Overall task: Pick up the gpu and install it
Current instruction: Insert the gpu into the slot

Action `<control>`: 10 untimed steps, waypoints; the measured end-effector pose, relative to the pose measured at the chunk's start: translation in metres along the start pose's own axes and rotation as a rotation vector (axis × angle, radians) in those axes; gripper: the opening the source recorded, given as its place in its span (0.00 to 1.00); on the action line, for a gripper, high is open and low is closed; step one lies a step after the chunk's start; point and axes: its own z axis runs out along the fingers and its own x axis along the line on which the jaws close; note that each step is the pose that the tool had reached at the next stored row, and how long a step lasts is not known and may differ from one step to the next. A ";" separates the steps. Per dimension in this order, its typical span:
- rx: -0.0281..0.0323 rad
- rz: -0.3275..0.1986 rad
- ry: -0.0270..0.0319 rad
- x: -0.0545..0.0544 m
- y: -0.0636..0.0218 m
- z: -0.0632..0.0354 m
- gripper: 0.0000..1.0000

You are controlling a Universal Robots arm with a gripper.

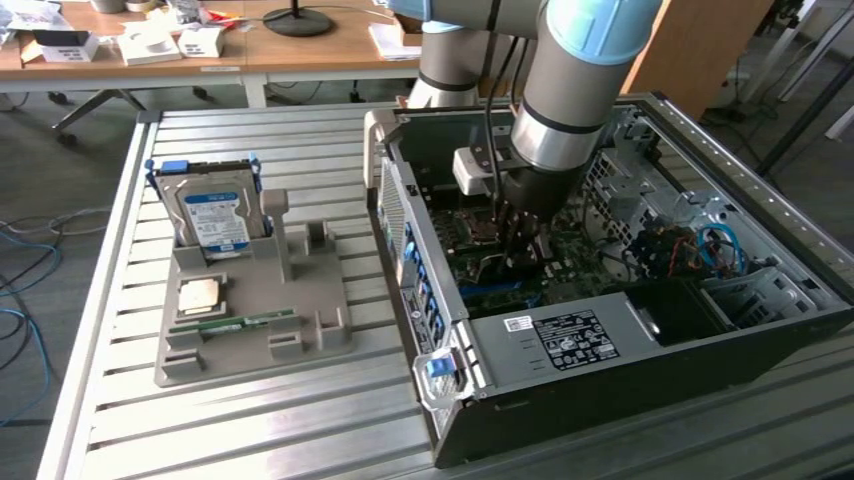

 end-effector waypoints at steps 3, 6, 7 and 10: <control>0.0000 0.000 0.0000 0.000 0.0000 0.0002 0.26; 0.0000 0.000 -0.0001 0.000 0.0000 0.0005 0.26; 0.0000 0.000 -0.0001 0.000 0.0000 0.0006 0.26; 0.0000 0.000 -0.0001 0.000 0.0000 0.0006 0.26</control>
